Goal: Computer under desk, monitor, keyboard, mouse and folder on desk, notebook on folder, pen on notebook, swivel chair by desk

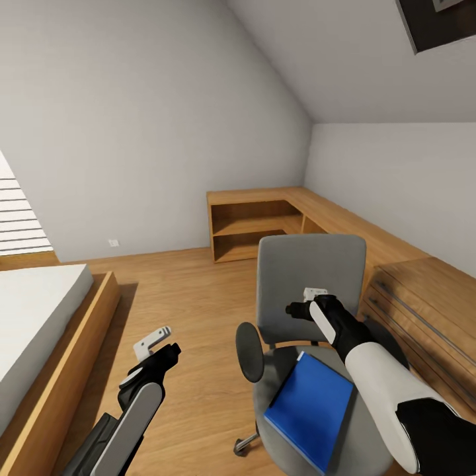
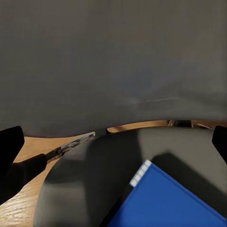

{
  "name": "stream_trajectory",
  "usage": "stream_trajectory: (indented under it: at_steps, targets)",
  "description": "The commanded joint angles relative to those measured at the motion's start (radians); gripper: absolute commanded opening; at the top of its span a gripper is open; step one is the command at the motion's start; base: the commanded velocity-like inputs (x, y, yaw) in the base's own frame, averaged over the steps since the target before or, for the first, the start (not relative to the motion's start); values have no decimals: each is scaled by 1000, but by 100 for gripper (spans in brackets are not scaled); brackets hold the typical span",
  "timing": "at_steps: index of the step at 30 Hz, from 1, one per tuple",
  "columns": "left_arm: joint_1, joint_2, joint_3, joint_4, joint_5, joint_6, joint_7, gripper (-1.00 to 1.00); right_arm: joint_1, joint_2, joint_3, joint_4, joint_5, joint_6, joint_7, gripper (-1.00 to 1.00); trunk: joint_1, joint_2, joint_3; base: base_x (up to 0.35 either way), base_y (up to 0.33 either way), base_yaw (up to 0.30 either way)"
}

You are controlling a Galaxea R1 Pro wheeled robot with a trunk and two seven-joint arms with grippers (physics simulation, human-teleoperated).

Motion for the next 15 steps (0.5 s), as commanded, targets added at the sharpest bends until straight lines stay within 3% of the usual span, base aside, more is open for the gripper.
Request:
stream_trajectory:
  at_steps: [1, 4, 15]
  targets:
    - [-1, 1, -2, -2, 3, 7, 7, 100, -1, -1, 7, -1, -11, 3, -8, 100, 0, -1, -1, 0, 0, 0]
    - [-1, 1, -2, -2, 3, 7, 7, 100, -1, -2, 7, -1, -11, 3, -8, 100, 0, -1, -1, 0, 0, 0]
    - [-1, 1, -2, -1, 4, 7, 7, 100, -1, -1, 8, -1, -11, 4, -9, 100, 42, -78, -35, 0, 0, 0]
